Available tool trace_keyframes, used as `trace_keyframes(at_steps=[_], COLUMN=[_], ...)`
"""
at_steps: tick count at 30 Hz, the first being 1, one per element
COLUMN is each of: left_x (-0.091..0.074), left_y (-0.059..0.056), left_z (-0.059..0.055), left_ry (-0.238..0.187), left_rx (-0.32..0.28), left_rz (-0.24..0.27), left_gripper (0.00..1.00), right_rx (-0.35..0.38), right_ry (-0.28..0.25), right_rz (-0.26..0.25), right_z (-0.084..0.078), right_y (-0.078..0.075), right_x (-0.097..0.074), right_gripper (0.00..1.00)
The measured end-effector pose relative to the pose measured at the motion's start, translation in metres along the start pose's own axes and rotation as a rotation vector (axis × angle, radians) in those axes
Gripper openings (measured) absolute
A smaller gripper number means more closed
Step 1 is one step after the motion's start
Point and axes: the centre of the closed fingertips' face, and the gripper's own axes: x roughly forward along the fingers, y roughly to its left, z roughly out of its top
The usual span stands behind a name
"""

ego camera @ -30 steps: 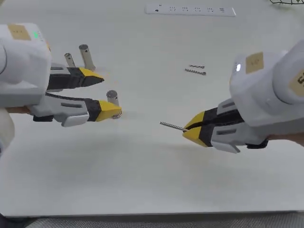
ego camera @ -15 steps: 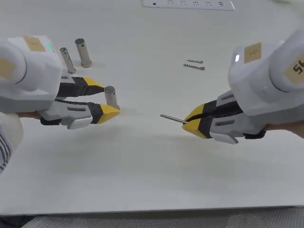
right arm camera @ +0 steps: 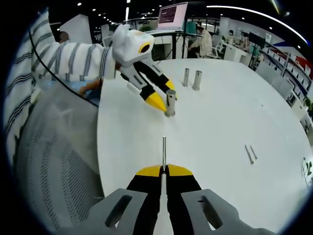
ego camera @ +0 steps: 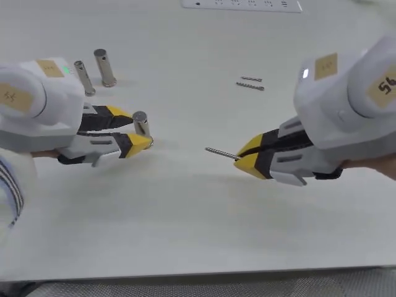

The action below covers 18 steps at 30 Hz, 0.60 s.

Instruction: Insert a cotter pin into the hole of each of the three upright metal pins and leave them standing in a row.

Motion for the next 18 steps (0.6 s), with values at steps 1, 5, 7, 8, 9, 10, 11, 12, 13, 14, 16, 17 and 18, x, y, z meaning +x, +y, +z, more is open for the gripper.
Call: trace_keyframes(at_steps=[1, 5, 7, 8, 9, 10, 11, 12, 13, 14, 16, 17, 18], left_x=[0.0007, 0.0032, 0.0046, 0.0054, 0.0053, 0.0053, 0.0052, 0.0051, 0.0049, 0.0049, 0.0047, 0.0045, 0.0044], left_y=[-0.0002, 0.0009, -0.0004, -0.0009, -0.0008, -0.0005, -0.0005, -0.0004, -0.0001, -0.0003, -0.0002, 0.0003, 0.0], left_z=[0.0003, 0.0032, 0.0042, 0.0041, 0.0038, 0.0039, 0.0038, 0.0038, 0.0037, 0.0038, 0.0038, 0.0037, 0.004], left_ry=[-0.001, -0.014, -0.019, -0.015, -0.011, -0.008, -0.008, -0.007, -0.008, -0.008, -0.007, -0.004, -0.001], left_rx=[0.009, 0.016, 0.005, 0.005, 0.014, 0.016, 0.012, 0.012, 0.008, 0.007, 0.0, -0.007, -0.007], left_rz=[-0.002, 0.005, -0.003, -0.005, -0.005, -0.001, -0.002, 0.0, 0.001, 0.002, 0.008, 0.016, 0.02], left_gripper=[0.24, 0.17, 0.13, 0.12, 0.12, 0.12, 0.12, 0.12, 0.12, 0.12, 0.12, 0.12, 0.12], right_rx=[-0.002, -0.005, -0.007, -0.01, -0.012, -0.012, -0.012, -0.011, -0.01, -0.01, -0.009, -0.009, -0.009], right_ry=[-0.001, -0.001, -0.004, -0.003, -0.002, -0.002, -0.003, -0.004, -0.003, -0.003, -0.003, -0.004, -0.004], right_rz=[0.0, -0.004, -0.006, -0.008, -0.008, -0.01, -0.01, -0.011, -0.013, -0.013, -0.015, -0.017, -0.017], right_z=[0.0008, 0.0031, 0.0044, 0.0047, 0.0047, 0.0049, 0.0051, 0.0053, 0.0053, 0.0054, 0.0053, 0.0054, 0.0055], right_y=[0.0001, -0.0003, -0.0006, -0.001, -0.0013, -0.0016, -0.0016, -0.0017, -0.0019, -0.002, -0.0023, -0.0026, -0.0027], right_x=[-0.0002, -0.0005, -0.0007, -0.0008, -0.0003, -0.0002, -0.0004, -0.0005, -0.0009, -0.001, -0.0014, -0.0018, -0.002], right_gripper=[0.03, 0.03, 0.03, 0.03, 0.03, 0.03, 0.03, 0.03, 0.03, 0.03, 0.03, 0.03, 0.03])
